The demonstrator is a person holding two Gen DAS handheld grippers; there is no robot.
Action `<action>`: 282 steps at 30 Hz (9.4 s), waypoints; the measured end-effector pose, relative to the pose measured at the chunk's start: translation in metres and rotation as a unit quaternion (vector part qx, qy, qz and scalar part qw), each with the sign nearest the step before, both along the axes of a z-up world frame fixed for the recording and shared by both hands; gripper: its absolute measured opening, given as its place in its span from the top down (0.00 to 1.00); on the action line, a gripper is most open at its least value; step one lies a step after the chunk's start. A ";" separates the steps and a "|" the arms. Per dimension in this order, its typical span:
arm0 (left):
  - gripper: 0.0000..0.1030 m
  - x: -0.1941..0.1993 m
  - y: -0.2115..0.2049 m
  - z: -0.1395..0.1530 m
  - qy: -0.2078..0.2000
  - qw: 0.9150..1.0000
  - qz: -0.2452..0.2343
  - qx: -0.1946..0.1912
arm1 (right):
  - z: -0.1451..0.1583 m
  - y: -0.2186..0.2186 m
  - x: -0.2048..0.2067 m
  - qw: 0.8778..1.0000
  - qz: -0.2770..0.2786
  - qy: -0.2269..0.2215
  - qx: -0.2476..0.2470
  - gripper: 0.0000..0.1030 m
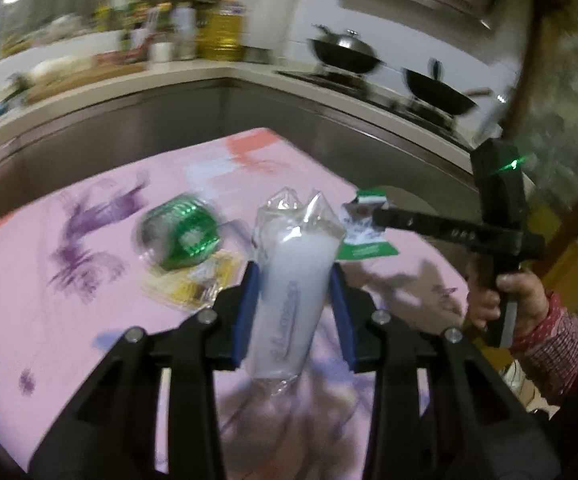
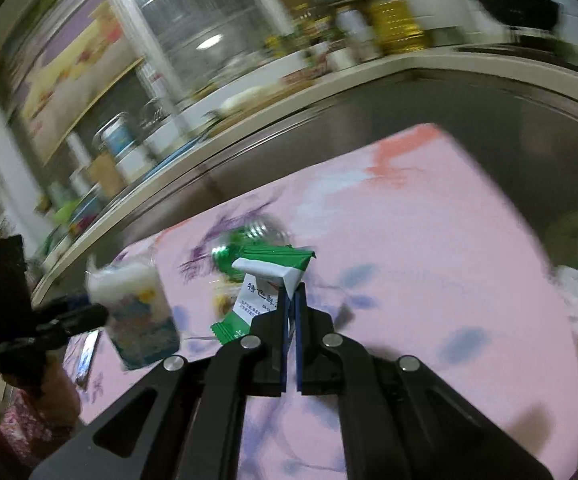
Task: Collect trash
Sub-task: 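Carry both items to the beige bin and open both tools to drop them, then move both open tools back over the green can and yellow packet, then grasp the green can with the right tool while the left tool grasps the yellow packet, then carry the can and packet to the beige bin and release both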
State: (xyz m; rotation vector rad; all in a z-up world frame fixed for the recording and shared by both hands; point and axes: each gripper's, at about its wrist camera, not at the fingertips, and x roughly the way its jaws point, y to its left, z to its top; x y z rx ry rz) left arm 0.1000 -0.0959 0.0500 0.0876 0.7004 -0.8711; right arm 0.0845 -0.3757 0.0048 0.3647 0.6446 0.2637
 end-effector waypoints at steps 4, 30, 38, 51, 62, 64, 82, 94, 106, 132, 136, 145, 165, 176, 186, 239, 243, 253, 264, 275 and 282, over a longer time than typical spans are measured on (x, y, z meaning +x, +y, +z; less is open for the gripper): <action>0.67 0.010 -0.091 0.012 -0.010 0.997 -0.069 0.019 | -0.001 -0.078 -0.028 0.996 -0.091 -0.023 0.004 1.00; 0.32 0.072 -0.409 -0.073 0.046 0.978 -0.146 0.141 | -0.097 -0.281 -0.042 0.953 -0.296 0.024 0.054 0.38; 0.32 0.047 -0.324 -0.034 0.025 0.990 -0.105 0.094 | -0.067 -0.248 -0.064 0.953 -0.289 -0.019 0.088 0.38; 0.29 0.002 -0.123 -0.033 0.002 0.994 0.066 0.089 | -0.043 -0.105 -0.051 0.979 -0.169 -0.019 0.115 0.38; 0.29 -0.011 0.024 -0.053 0.016 0.973 0.213 0.089 | -0.051 0.000 -0.018 0.992 -0.066 0.044 0.094 0.39; 0.29 -0.011 0.037 -0.054 0.015 0.970 0.227 0.088 | -0.050 0.016 -0.014 0.994 -0.053 0.048 0.087 0.39; 0.29 -0.004 0.109 -0.050 -0.007 0.956 0.290 0.052 | -0.032 0.107 -0.003 0.998 0.000 0.056 0.027 0.40; 0.29 0.000 0.121 -0.054 0.000 0.955 0.295 0.042 | -0.034 0.120 0.001 0.998 0.005 0.065 0.018 0.40; 0.29 0.001 0.123 -0.057 0.007 0.955 0.293 0.043 | -0.036 0.120 0.002 0.997 0.000 0.068 0.023 0.42; 0.29 -0.002 0.125 -0.059 0.008 0.956 0.291 0.042 | -0.031 0.118 0.000 0.998 0.001 0.063 0.032 0.46; 0.29 -0.006 0.122 -0.060 0.007 0.957 0.287 0.043 | -0.033 0.118 0.000 0.997 0.004 0.065 0.032 0.48; 0.20 0.028 0.106 -0.044 0.020 0.967 0.251 0.029 | -0.039 0.114 0.007 0.997 0.008 0.072 0.037 0.50; 0.18 0.145 0.087 -0.051 0.090 0.971 0.221 -0.009 | -0.072 0.085 0.139 0.984 0.014 0.122 0.131 0.61; 0.18 0.139 0.092 -0.083 0.110 0.972 0.207 0.016 | -0.090 0.096 0.171 0.974 0.029 0.129 0.182 0.90; 0.18 0.123 0.060 -0.097 0.159 0.974 0.160 0.014 | -0.083 0.049 0.161 0.967 -0.027 0.094 0.237 0.95; 0.98 0.172 0.076 -0.110 0.300 0.927 0.177 -0.138 | -0.086 0.033 0.126 0.984 -0.046 0.060 0.163 0.56; 0.98 0.179 0.075 -0.106 0.292 0.931 0.178 -0.129 | -0.086 0.034 0.135 0.986 -0.033 0.071 0.147 0.56; 0.98 0.193 0.045 -0.116 0.290 0.939 0.167 -0.079 | -0.091 0.059 0.171 0.987 0.020 0.095 0.127 0.82; 0.98 0.175 -0.004 -0.083 0.271 0.951 0.125 -0.077 | -0.055 -0.026 0.109 0.986 -0.075 0.023 0.150 0.88; 0.98 0.130 -0.235 -0.043 0.244 0.968 -0.047 -0.031 | -0.039 -0.213 -0.025 0.953 -0.267 -0.033 0.135 0.89; 0.98 0.100 -0.373 -0.059 0.214 0.969 -0.114 0.047 | -0.042 -0.286 -0.070 0.940 -0.340 -0.008 0.037 0.89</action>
